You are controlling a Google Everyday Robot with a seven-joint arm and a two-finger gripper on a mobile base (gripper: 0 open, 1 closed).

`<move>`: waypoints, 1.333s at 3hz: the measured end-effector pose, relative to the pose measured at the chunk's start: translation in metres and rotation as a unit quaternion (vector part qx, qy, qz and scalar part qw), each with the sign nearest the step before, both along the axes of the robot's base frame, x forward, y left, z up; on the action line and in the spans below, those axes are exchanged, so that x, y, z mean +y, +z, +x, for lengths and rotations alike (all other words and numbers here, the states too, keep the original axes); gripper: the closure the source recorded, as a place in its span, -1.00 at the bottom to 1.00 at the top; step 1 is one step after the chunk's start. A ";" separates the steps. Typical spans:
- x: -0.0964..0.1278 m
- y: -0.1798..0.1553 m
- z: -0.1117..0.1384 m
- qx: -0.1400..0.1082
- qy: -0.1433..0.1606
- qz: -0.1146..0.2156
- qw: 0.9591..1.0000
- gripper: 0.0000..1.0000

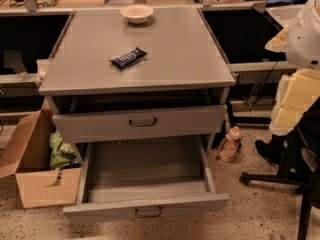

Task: Close middle drawer

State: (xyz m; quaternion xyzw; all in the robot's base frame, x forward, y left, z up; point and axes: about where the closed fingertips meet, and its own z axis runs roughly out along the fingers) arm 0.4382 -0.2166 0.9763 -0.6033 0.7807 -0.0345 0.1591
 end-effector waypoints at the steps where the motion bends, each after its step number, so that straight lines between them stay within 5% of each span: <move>1: 0.000 0.000 0.000 0.000 0.000 0.000 1.000 -1.00; 2: 0.009 -0.014 -0.003 0.017 -0.010 0.007 1.000 -1.00; 3: 0.034 -0.076 -0.009 0.045 -0.041 0.051 0.997 -1.00; 4: 0.073 -0.191 -0.018 0.112 -0.095 0.124 0.981 -1.00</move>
Offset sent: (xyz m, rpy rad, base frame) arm -0.0027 0.0084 -0.0276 0.0010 0.0862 -0.0231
